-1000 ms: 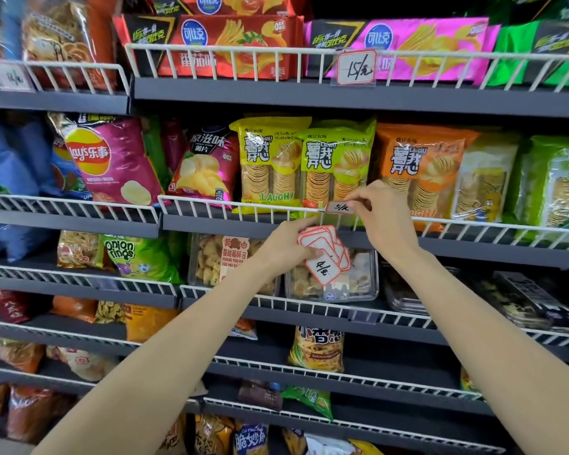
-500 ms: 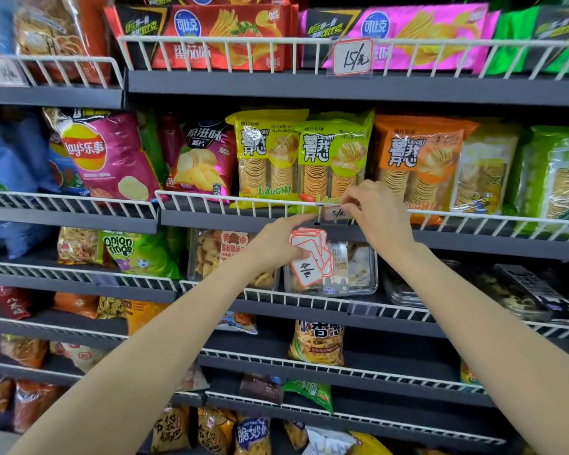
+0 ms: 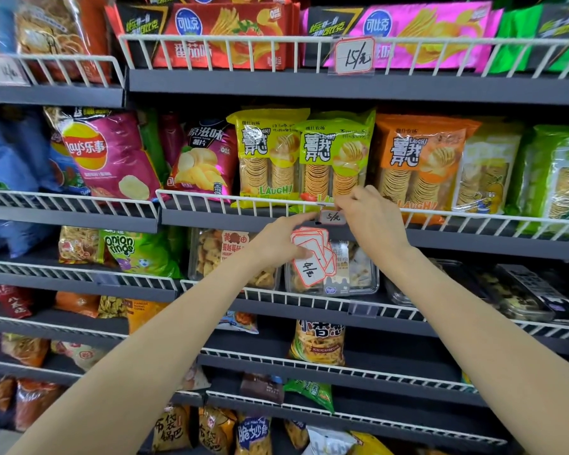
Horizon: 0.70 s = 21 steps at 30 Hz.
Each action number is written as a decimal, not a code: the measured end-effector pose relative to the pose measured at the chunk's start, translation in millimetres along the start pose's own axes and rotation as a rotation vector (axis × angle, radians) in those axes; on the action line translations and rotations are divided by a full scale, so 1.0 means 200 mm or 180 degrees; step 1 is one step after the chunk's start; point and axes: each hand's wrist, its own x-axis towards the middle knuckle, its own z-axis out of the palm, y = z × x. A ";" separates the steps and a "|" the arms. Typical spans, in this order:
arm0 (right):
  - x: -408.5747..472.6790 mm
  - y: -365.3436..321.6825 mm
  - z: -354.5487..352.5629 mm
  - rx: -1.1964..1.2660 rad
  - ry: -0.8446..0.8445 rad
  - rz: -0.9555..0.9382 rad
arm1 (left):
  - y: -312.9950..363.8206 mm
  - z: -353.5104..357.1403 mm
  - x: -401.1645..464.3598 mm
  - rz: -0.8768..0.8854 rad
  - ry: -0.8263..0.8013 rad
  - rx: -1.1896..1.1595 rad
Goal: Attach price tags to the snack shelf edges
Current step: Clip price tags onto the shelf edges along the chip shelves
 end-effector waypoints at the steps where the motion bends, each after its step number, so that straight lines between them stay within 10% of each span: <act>1: 0.00 0.00 -0.01 -0.0059 -0.0021 0.0022 | 0.00 0.00 0.00 0.0005 -0.0002 0.0002; 21: 0.00 -0.01 0.01 0.0037 0.0189 0.0171 | 0.06 -0.01 0.01 -0.0130 -0.0029 -0.0596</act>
